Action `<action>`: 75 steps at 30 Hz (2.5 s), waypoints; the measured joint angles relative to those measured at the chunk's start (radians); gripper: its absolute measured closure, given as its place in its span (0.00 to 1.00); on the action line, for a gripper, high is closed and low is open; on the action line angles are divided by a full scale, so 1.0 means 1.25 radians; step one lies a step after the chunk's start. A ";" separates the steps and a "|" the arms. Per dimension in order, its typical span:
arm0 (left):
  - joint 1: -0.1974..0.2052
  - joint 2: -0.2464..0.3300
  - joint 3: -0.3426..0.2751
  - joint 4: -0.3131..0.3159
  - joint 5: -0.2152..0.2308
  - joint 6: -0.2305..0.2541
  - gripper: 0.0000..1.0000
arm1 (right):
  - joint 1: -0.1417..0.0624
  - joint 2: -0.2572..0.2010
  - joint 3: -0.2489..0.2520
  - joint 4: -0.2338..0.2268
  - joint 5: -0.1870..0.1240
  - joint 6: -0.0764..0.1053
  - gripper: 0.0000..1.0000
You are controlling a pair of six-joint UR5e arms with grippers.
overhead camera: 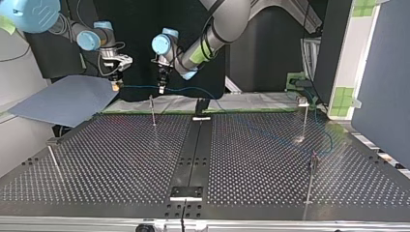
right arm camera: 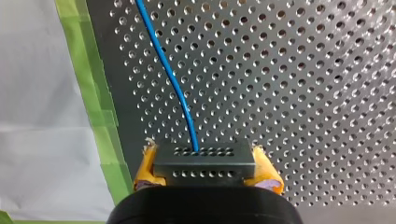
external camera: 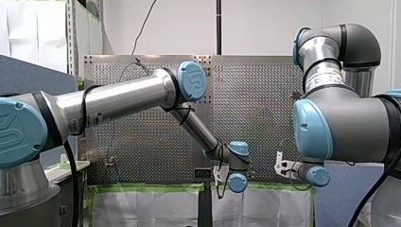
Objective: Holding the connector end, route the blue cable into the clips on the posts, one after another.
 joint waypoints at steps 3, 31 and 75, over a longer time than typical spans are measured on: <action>0.002 -0.001 0.000 0.000 0.008 0.001 1.00 | -0.007 0.000 -0.006 0.007 -0.002 0.001 1.00; 0.004 -0.071 0.130 -0.091 0.025 0.001 1.00 | 0.008 -0.001 -0.046 0.058 -0.020 -0.033 1.00; 0.055 -0.068 0.160 -0.089 0.066 -0.021 1.00 | 0.018 -0.006 -0.129 0.130 -0.017 -0.030 1.00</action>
